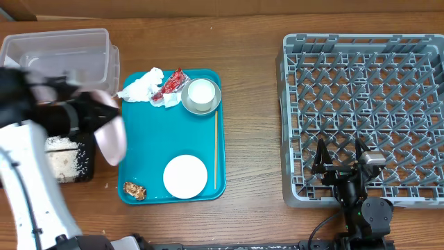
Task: Sort waste into correct bins and load items into the dishwasher
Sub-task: 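Return the emptied plate to the teal tray with the left gripper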
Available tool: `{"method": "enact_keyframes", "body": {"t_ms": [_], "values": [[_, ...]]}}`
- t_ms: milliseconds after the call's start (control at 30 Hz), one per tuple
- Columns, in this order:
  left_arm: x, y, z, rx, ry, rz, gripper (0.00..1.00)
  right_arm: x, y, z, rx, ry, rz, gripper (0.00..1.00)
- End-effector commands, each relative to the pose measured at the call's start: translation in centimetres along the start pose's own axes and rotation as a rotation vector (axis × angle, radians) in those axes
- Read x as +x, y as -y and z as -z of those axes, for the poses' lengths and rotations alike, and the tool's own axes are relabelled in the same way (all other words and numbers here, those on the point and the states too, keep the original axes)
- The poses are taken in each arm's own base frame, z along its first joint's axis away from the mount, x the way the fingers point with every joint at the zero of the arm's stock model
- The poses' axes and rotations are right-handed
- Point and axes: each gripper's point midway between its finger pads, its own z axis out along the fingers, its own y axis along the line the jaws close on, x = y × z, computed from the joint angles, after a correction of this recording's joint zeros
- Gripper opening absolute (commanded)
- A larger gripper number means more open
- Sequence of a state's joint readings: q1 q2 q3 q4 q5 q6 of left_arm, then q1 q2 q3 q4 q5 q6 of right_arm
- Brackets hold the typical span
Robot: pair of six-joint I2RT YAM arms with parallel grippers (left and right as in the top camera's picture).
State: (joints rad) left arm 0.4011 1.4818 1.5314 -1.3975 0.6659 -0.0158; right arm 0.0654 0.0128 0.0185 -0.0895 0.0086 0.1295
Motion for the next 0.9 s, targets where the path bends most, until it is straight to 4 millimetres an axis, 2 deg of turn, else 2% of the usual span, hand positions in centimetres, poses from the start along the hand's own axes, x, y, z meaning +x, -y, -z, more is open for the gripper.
{"method": "enact_keyframes", "body": {"t_ms": [0,100,267,367,500,767,867], "values": [[1.2,-2.3,-2.6,-0.358,-0.060,-0.038,0.04,0.0,0.4,0.0,0.016,0.010,0.006,1.00],[2.2,-2.3,-5.6,-0.485,-0.077,-0.061,0.04,0.0,0.4,0.0,0.016,0.010,0.006,1.00],[2.8,0.3,-11.4,-0.439,-0.072,-0.221,0.04,0.0,0.4,0.0,0.016,0.010,0.006,1.00],[3.3,1.3,-13.6,-0.422,-0.064,-0.286,0.04,0.0,0.4,0.0,0.016,0.010,0.006,1.00],[4.1,0.9,-15.6,-0.471,-0.070,-0.297,0.04,0.0,0.4,0.0,0.016,0.010,0.006,1.00],[5.7,-1.4,-18.0,-0.566,-0.170,-0.288,0.05,0.0,0.4,0.0,0.016,0.010,0.006,1.00],[5.5,-1.7,-17.9,-0.581,-0.165,-0.289,0.21,0.0,0.4,0.0,0.016,0.010,0.006,1.00]]}}
